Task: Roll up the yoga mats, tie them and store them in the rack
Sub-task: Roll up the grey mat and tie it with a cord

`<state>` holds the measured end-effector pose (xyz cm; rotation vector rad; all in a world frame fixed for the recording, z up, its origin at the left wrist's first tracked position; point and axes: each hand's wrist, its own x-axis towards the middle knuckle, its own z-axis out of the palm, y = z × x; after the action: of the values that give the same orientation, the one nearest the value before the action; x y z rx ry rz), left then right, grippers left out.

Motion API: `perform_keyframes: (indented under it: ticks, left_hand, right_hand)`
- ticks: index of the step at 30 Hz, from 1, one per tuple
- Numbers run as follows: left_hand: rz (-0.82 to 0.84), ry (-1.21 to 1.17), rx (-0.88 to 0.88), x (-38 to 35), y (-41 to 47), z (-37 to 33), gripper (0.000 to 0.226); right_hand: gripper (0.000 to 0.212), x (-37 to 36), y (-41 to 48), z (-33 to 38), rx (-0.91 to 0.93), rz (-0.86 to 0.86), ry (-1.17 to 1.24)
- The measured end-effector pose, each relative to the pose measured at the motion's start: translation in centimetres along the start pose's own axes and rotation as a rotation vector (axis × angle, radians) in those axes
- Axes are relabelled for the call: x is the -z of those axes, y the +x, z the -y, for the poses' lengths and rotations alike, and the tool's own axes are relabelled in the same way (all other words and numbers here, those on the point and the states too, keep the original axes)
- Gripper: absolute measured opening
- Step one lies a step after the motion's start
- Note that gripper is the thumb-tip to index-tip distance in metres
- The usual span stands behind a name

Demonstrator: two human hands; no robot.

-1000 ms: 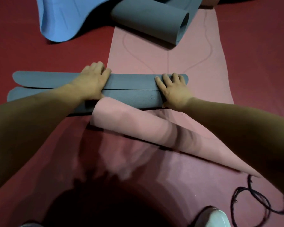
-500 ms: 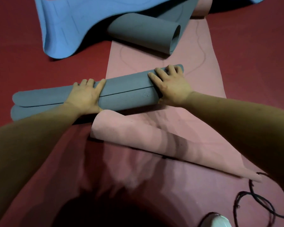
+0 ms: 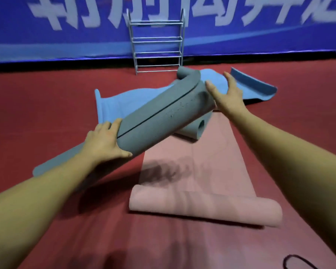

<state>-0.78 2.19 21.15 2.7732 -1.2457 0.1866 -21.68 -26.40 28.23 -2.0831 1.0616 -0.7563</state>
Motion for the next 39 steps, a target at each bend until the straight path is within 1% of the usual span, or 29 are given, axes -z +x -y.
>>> perform_keyframes:
  ticks: [1,2,3,4,5,7,11,13,14,16,17,19,20,22,25,27,28,30,33,35,37,39]
  left_hand:
    - [0.024,-0.020,0.004,0.5,-1.0,-0.5,0.120]
    - [0.045,-0.037,0.001,0.8,-2.1,-1.0,0.121]
    - [0.059,-0.060,0.000,0.8,-3.1,-1.7,0.121]
    - [0.067,-0.097,0.007,0.8,-4.1,-2.4,0.121]
    - [0.075,-0.147,0.025,0.6,-5.0,-3.2,0.121]
    - [0.078,-0.275,0.079,0.1,-6.7,-4.8,0.122]
    - [0.032,-0.515,0.205,-1.8,-9.9,-9.7,0.124]
    - [0.020,-0.612,0.265,-3.0,-11.6,-12.7,0.127]
    - [0.029,-0.638,0.294,-3.7,-12.5,-14.0,0.127]
    - [0.058,-0.661,0.338,-5.2,-14.4,-16.2,0.126]
    - [0.053,-0.666,0.355,-5.9,-15.4,-16.9,0.126]
    - [-0.016,-0.665,0.363,-7.1,-16.7,-17.6,0.128]
    - [-0.043,-0.662,0.357,-7.5,-17.0,-17.7,0.129]
    - [-0.032,-0.650,0.353,-7.8,-17.3,-17.7,0.130]
    - [0.088,-0.640,0.272,-7.1,-17.2,-17.9,0.132]
    - [0.164,-0.659,0.194,-5.0,-16.2,-17.6,0.133]
    - [0.156,-0.696,0.147,-3.4,-15.3,-17.6,0.136]
    - [0.083,-0.832,0.039,0.3,-13.0,-18.2,0.143]
    - [0.004,-0.978,-0.093,4.8,-9.9,-20.5,0.145]
    - [-0.025,-1.025,-0.112,5.6,-9.3,-21.4,0.141]
    - [-0.072,-1.041,-0.094,5.3,-9.6,-21.3,0.132]
    - [-0.118,-1.057,-0.068,5.0,-10.1,-21.0,0.126]
  right_hand:
    - [0.116,0.6,-0.6,0.6,-0.113,0.041,0.148]
    - [0.111,1.1,-1.5,1.3,-0.174,0.093,0.218]
    - [0.091,1.5,-2.3,2.1,-0.172,0.134,0.259]
    - [0.071,1.8,-2.9,2.9,-0.144,0.115,0.252]
    - [0.064,2.2,-3.3,3.9,-0.122,0.085,0.246]
    - [0.066,3.2,-4.1,6.0,-0.072,0.073,0.180]
    - [0.077,5.3,-4.8,9.6,0.078,0.151,-0.038]
    - [0.065,5.7,-5.8,10.6,0.157,0.179,-0.165]
    - [0.058,5.6,-6.6,10.8,0.199,0.184,-0.232]
    - [0.050,5.1,-8.8,10.4,0.264,0.181,-0.324]
    - [0.047,4.7,-10.0,9.8,0.289,0.171,-0.315]
    - [0.045,4.4,-11.9,8.4,0.303,0.122,-0.226]
    - [0.046,4.6,-12.3,7.8,0.317,0.098,-0.204]
    - [0.049,5.3,-12.7,7.2,0.373,0.088,-0.220]
    - [0.050,7.0,-12.5,6.2,0.396,0.084,-0.263]
    - [0.052,8.0,-12.3,5.0,0.348,0.079,-0.277]
    - [0.053,8.4,-12.2,4.4,0.332,0.071,-0.268]
    - [0.053,9.0,-12.6,3.6,0.331,0.081,-0.250]
    - [0.047,9.2,-13.5,3.7,0.331,0.133,-0.232]
    - [0.044,9.4,-13.7,4.1,0.297,0.143,-0.223]
    - [0.044,9.8,-13.7,4.3,0.300,0.185,-0.247]
    - [0.056,10.4,-13.6,4.8,0.293,0.275,-0.211]
